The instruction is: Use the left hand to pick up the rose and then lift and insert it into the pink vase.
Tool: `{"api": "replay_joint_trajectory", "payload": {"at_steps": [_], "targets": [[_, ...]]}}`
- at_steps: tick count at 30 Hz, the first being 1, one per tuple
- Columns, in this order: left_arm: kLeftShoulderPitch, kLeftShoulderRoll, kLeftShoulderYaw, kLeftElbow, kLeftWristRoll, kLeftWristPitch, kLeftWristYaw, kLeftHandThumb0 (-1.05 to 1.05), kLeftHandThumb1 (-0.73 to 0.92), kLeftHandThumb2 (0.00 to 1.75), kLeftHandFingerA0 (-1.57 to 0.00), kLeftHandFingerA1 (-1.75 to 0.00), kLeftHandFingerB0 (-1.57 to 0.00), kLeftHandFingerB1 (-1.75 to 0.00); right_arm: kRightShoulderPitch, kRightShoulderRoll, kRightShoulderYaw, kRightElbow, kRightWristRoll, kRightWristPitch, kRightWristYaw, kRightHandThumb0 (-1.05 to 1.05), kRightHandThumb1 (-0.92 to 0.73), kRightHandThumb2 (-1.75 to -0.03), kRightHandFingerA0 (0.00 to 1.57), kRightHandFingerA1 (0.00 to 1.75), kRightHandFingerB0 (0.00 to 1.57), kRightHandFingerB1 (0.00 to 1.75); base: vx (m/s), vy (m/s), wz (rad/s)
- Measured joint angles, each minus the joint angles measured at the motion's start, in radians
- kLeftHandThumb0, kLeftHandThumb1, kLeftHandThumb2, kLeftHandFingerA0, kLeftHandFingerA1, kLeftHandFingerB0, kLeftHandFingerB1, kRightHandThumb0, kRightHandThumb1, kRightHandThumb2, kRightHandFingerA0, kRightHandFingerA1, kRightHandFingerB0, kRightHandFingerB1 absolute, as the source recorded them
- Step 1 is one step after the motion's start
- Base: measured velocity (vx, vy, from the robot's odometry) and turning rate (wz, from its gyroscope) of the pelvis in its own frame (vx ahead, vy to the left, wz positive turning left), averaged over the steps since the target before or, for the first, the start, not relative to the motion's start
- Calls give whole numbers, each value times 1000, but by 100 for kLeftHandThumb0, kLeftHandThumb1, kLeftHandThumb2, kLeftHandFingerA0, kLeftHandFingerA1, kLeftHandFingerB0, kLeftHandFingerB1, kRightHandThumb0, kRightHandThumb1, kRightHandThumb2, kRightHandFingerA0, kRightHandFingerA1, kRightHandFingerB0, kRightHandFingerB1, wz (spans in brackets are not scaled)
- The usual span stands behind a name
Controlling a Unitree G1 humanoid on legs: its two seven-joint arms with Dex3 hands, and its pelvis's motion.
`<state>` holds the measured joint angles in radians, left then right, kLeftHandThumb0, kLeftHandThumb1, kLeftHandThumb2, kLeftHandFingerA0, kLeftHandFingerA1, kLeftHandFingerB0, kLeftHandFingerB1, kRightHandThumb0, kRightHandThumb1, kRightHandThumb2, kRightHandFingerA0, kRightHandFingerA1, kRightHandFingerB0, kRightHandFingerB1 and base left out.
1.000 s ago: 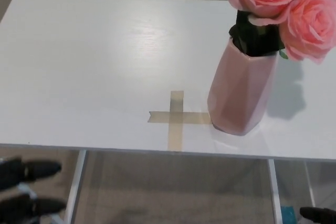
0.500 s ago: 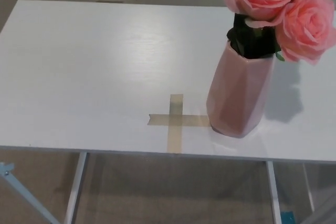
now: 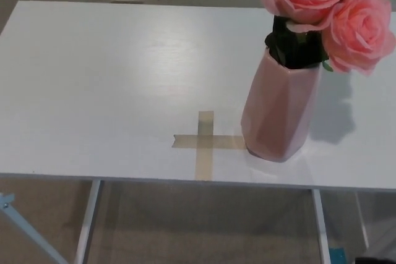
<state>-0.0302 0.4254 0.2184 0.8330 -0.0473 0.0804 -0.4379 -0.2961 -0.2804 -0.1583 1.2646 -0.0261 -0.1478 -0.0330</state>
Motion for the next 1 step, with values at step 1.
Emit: {"api": "replay_joint_trajectory", "payload": {"at_steps": [1], "targets": [[-8, 1, 1, 11, 0, -5, 6, -67, 62, 59, -29, -33, -24, -29, -5, 0, -1, 0, 0, 0, 0, -27, -61, -58, 74, 45, 63, 42, 0, 0, 0]]}}
